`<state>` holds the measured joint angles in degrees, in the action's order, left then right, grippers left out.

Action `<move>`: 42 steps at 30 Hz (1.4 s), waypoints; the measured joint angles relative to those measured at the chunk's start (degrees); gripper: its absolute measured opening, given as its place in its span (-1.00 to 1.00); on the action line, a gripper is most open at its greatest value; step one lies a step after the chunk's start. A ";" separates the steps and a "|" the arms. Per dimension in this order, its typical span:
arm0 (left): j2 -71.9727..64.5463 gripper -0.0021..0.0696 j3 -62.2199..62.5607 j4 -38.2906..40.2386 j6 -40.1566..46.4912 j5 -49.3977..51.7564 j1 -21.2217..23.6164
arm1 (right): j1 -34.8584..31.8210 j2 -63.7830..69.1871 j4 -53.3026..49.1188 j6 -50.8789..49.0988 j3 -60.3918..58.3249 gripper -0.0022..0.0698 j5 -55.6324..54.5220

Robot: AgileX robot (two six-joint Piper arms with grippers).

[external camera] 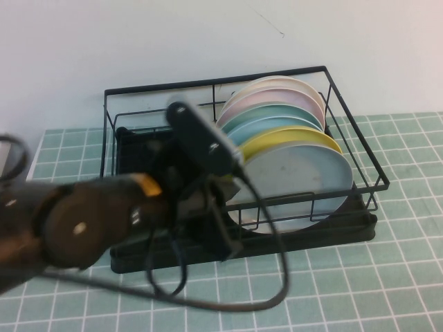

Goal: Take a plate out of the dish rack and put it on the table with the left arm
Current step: Grasp the plate from the shelf

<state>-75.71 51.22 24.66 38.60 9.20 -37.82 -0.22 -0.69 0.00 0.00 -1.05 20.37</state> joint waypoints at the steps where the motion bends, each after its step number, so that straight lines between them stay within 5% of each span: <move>1: -1.08 -0.95 1.52 -0.49 0.09 0.88 0.00 | 0.00 0.00 0.00 0.00 0.00 -0.94 0.00; 10: -6.20 -0.92 10.80 -7.07 0.70 4.52 -0.11 | 0.00 0.00 0.00 0.00 0.00 -0.94 0.00; 18: -10.07 -0.09 12.78 -7.44 0.70 3.03 -0.21 | 0.00 0.00 0.00 0.00 0.00 -0.94 0.00; 23: -13.76 0.08 15.65 -7.44 0.70 2.81 -0.21 | 0.00 0.00 0.00 0.00 0.00 -0.94 0.00; 36: -23.33 -0.23 22.52 -7.44 0.70 0.02 -0.23 | 0.00 0.00 0.00 0.00 0.00 -0.94 0.00; 42: -24.52 -0.65 22.85 -7.94 1.06 -0.66 -0.23 | 0.00 0.00 0.00 0.00 0.00 -0.94 0.00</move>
<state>-100.23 74.07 16.72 39.66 8.54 -38.05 -0.22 -0.69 0.00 0.00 -1.05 20.37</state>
